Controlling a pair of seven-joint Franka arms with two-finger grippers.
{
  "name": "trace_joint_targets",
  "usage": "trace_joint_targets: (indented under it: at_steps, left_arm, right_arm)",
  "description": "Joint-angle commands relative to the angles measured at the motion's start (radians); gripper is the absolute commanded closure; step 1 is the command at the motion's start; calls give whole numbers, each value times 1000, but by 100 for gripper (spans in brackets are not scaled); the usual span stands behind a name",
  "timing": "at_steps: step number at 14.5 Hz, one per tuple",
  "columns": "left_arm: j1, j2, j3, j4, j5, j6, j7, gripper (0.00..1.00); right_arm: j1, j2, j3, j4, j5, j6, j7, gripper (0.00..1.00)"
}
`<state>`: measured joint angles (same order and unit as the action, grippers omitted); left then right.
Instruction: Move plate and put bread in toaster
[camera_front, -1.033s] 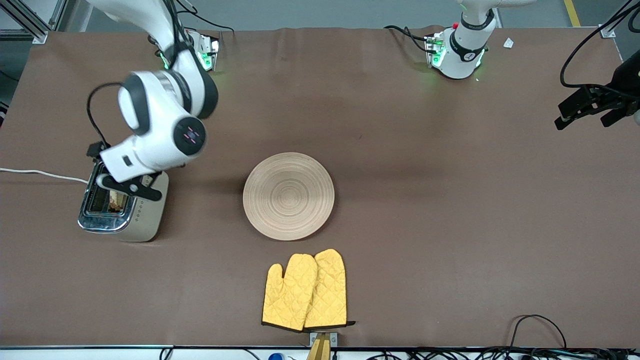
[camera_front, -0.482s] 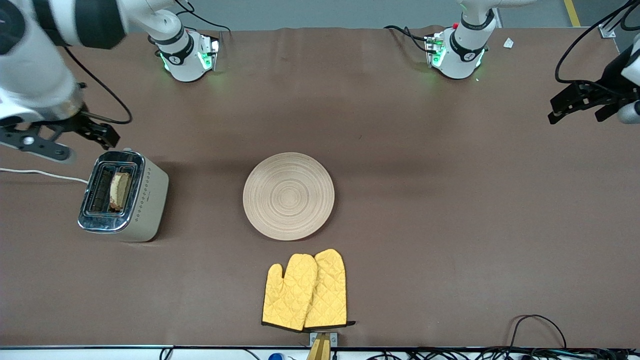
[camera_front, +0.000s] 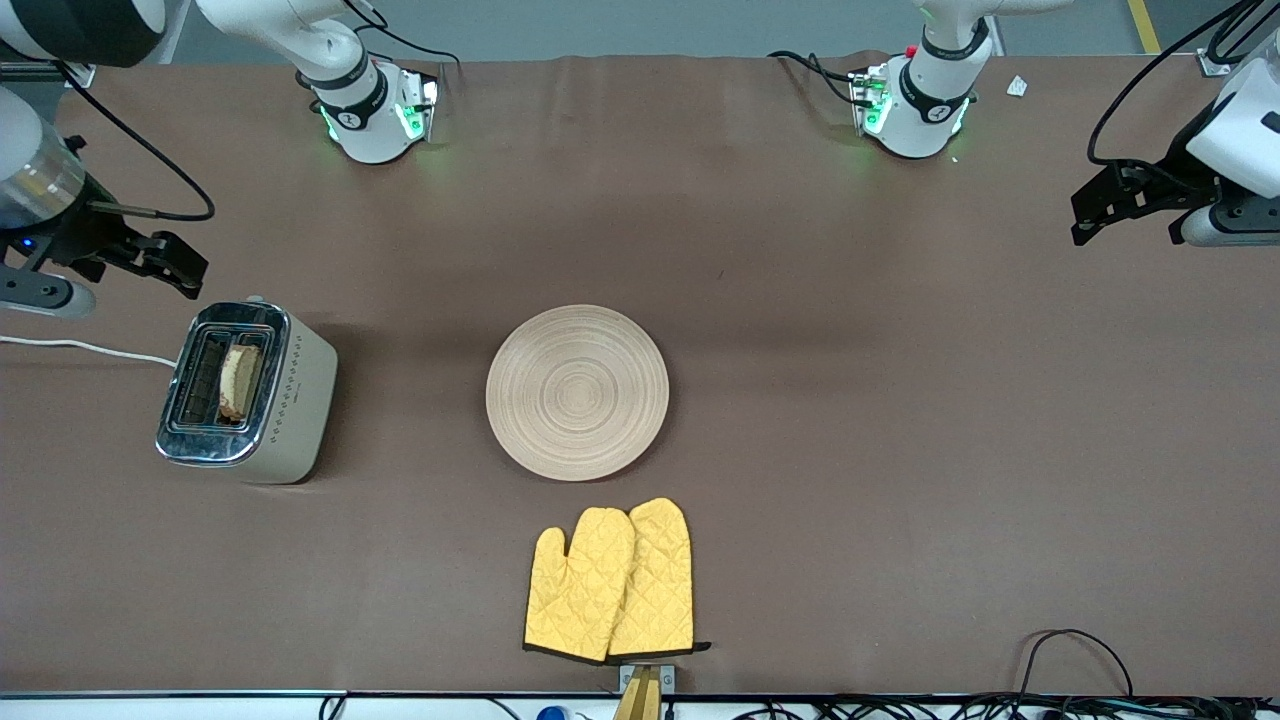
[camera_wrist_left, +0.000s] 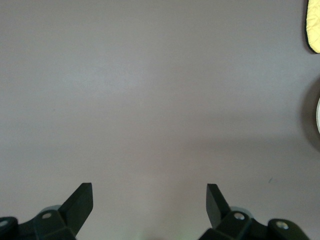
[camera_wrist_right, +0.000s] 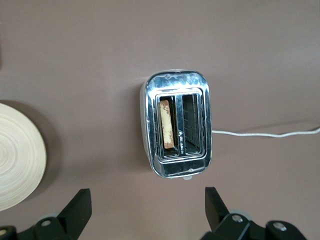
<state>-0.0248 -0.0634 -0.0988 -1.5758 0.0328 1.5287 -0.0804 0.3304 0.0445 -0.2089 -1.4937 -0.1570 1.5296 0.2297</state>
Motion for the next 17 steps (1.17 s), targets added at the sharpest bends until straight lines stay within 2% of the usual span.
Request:
trace_joint_targets:
  at_steps: [1, 2, 5, 6, 9, 17]
  left_arm:
    - [3, -27, -1, -16, 4, -15, 18, 0]
    - [3, -27, -1, -16, 4, -16, 18, 0]
    - [3, -27, -1, -15, 6, -19, 19, 0]
    - [3, -27, -1, -15, 9, -19, 21, 0]
    - [2, -18, -1, 3, 16, -19, 21, 0]
    - [-1, -10, -1, 23, 19, -19, 16, 0]
  right_arm:
    - [-28, -5, 22, 13, 34, 9, -32, 0]
    - [-75, -3, 55, 13, 51, 13, -33, 0]
    - [-293, -5, 234, 13, 97, 24, -68, 0]
    - [-339, -6, 259, 10, 97, 24, -79, 0]
    - [-389, -18, 252, 10, 146, 24, -160, 0]
    - [-412, -31, 195, 7, 137, 21, -247, 0]
